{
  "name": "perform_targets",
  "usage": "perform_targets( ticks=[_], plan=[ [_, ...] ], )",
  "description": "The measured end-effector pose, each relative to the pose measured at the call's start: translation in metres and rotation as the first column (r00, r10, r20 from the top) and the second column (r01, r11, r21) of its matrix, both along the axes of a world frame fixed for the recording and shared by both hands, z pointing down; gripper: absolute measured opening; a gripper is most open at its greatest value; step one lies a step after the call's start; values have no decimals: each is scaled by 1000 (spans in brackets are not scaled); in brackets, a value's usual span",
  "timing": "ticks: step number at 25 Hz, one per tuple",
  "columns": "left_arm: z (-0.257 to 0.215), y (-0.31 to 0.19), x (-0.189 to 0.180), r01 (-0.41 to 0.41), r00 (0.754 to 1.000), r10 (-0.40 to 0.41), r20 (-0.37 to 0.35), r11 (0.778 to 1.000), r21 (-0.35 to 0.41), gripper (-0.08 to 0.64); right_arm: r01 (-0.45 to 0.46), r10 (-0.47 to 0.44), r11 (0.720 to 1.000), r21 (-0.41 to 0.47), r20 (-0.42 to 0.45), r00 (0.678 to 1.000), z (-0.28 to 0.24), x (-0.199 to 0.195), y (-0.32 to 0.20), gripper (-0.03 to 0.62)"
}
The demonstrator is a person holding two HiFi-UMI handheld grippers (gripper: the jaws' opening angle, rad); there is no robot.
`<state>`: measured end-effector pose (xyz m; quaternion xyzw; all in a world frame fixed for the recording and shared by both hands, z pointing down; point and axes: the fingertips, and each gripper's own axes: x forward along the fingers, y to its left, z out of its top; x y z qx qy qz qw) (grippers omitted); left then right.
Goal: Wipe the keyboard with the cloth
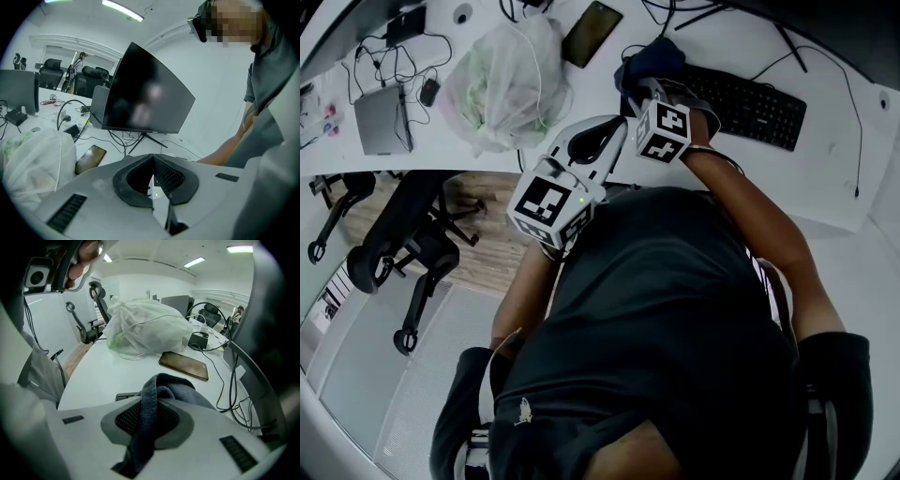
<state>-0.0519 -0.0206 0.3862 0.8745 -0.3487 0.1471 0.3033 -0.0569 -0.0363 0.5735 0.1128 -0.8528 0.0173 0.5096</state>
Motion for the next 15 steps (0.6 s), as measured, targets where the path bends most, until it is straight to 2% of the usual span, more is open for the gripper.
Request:
perform_targets(
  ticks=[10, 15],
  plan=[
    [5, 0, -3, 7, 1000, -7, -2, 1000, -5, 2, 38, -38, 999, -18, -6, 999, 0, -5, 25, 51],
    [7, 3, -6, 9, 1000, -9, -2, 1000, -9, 2, 106, -106, 993, -54, 4, 994, 3, -19, 55, 51]
  ],
)
